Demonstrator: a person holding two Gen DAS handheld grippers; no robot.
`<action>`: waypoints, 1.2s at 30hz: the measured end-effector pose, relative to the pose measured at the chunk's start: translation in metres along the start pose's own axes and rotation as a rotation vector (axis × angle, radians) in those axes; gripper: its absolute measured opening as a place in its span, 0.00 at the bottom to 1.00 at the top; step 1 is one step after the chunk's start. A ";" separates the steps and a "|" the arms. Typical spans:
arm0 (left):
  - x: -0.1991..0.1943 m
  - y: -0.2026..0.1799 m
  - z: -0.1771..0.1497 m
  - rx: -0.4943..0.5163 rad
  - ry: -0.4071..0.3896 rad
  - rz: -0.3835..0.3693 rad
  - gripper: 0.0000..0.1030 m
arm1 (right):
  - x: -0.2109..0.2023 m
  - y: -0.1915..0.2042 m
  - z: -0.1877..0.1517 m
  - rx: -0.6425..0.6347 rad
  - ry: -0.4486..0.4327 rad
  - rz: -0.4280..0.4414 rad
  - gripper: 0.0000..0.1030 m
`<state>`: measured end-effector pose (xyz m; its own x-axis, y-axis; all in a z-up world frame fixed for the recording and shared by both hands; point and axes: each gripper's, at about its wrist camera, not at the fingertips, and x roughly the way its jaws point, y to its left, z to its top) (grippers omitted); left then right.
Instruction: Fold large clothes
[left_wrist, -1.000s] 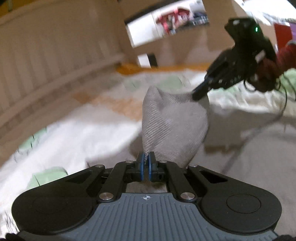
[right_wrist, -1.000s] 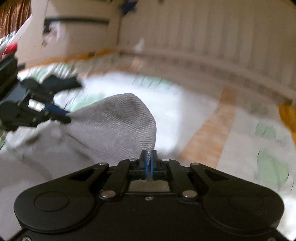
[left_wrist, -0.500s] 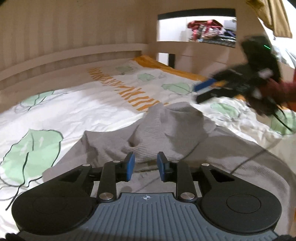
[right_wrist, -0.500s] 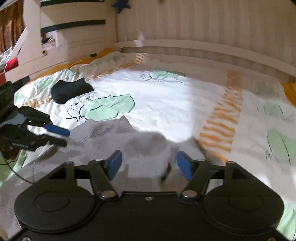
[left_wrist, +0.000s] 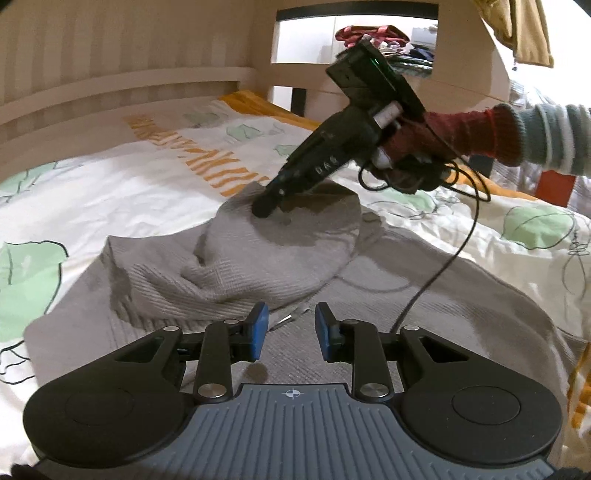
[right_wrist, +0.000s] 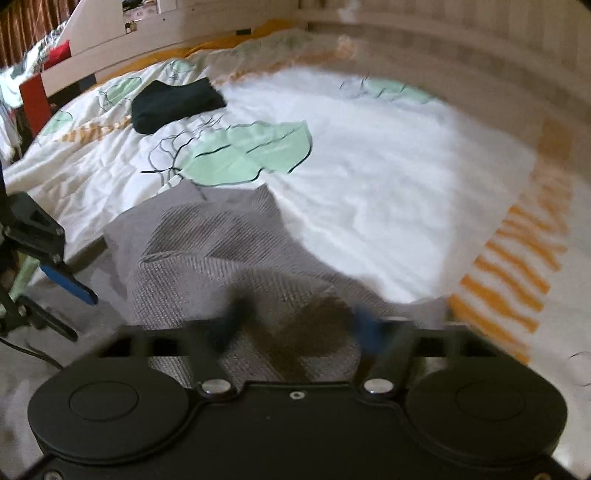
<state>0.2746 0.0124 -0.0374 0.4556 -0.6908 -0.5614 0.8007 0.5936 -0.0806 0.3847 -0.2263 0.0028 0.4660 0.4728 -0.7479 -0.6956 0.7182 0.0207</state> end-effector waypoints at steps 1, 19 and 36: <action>0.002 0.001 0.001 -0.005 -0.001 -0.009 0.27 | 0.000 -0.004 0.002 0.027 0.005 0.023 0.13; 0.093 0.071 0.050 -0.238 0.011 0.112 0.27 | -0.107 0.016 0.055 -0.117 -0.353 -0.117 0.13; -0.008 0.121 -0.003 -0.476 0.034 0.414 0.27 | -0.035 0.179 -0.108 -0.372 -0.020 0.039 0.19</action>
<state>0.3668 0.0911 -0.0454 0.6719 -0.3560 -0.6495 0.2965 0.9328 -0.2046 0.1848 -0.1696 -0.0394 0.4437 0.5087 -0.7378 -0.8623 0.4667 -0.1968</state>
